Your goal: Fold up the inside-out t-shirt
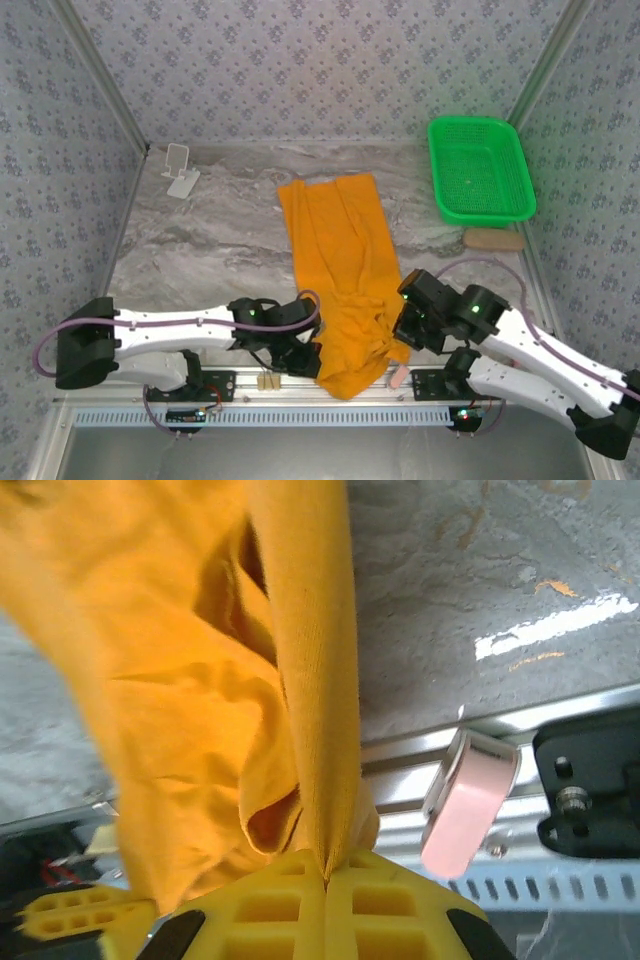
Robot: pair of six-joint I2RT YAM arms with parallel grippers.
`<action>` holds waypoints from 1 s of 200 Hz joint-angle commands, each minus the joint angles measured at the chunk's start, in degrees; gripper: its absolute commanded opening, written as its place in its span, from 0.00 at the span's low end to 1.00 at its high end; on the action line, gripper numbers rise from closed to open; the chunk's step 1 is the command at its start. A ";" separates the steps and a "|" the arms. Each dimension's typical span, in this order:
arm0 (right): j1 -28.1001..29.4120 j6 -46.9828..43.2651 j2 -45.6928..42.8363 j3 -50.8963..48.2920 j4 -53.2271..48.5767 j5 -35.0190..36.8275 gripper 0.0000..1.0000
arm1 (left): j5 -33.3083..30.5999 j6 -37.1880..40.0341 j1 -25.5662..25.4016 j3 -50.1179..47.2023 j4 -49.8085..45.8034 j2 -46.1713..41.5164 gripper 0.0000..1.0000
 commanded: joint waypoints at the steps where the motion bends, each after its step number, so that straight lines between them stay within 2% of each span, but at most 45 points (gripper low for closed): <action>1: 0.86 3.75 -0.36 8.20 -9.78 6.42 0.00 | -3.53 -7.57 -0.59 6.18 -9.51 -2.98 0.00; 19: -0.52 1.46 0.96 11.47 -9.09 8.17 0.00 | -4.39 -8.37 2.02 8.48 -13.08 -4.96 0.00; 38: -4.27 -1.94 3.98 13.15 -7.65 6.04 0.00 | -7.25 -8.24 5.50 10.68 -17.50 -7.68 0.00; 72: -11.92 -5.59 6.52 13.42 -4.56 2.05 0.00 | -6.48 -6.85 11.38 12.72 -20.09 -10.73 0.00; 102: -18.48 -7.10 6.98 14.06 -2.08 -0.50 0.00 | -5.06 -4.44 15.12 15.58 -21.71 -9.98 0.00; 128: -23.62 -8.07 9.06 15.08 2.08 -3.54 0.00 | -4.66 -0.26 19.88 19.92 -24.32 -7.34 0.00; 158: -29.27 -9.06 15.43 17.99 8.02 -7.37 0.00 | -0.64 6.35 27.77 27.00 -25.96 -0.63 0.00; 200: -36.05 -10.08 27.94 28.48 14.37 -9.80 0.00 | 5.65 15.43 39.37 40.51 -30.17 11.63 0.00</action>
